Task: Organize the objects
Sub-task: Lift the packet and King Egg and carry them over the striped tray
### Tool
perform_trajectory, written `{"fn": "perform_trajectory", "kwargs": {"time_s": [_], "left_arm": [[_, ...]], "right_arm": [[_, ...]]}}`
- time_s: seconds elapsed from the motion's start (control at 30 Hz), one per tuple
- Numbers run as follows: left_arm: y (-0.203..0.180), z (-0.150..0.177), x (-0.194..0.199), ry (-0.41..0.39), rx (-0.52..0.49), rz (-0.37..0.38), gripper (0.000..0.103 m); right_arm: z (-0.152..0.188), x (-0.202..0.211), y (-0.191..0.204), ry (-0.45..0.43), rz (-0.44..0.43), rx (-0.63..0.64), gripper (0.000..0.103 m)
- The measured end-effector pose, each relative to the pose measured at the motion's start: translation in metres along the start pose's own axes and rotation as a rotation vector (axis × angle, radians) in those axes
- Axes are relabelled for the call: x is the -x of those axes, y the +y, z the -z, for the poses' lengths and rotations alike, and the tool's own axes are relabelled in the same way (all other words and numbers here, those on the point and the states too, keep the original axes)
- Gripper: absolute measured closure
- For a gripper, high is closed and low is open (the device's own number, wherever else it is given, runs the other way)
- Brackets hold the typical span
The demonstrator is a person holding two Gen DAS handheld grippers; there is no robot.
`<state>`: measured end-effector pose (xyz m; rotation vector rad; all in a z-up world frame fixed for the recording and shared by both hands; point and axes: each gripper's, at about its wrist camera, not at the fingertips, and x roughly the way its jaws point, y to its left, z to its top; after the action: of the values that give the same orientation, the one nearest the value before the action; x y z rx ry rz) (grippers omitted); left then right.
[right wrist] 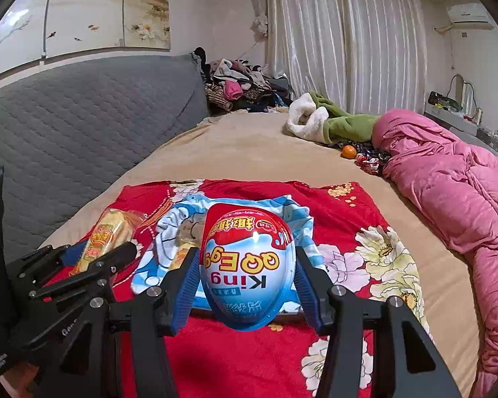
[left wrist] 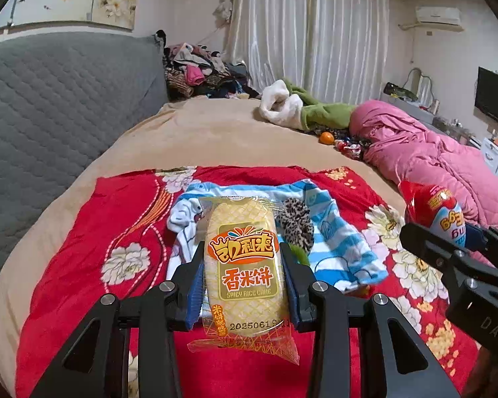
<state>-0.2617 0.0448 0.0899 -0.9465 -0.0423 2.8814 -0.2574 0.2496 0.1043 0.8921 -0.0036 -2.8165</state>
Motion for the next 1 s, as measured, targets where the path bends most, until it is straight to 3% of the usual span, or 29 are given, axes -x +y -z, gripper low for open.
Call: {"fn": "perform_trajectory", "kwargs": {"time_s": [0.37, 1.0], "left_arm": [[-0.007, -0.009, -0.047, 0.022, 0.003, -0.001, 0.062], [-0.011, 0.004, -0.13, 0.093, 0.001, -0.011, 0.062]], "right_arm": [[-0.004, -0.037, -0.015, 0.013, 0.01, -0.011, 0.049], [0.008, -0.109, -0.033, 0.068, 0.011, -0.028, 0.049]]}}
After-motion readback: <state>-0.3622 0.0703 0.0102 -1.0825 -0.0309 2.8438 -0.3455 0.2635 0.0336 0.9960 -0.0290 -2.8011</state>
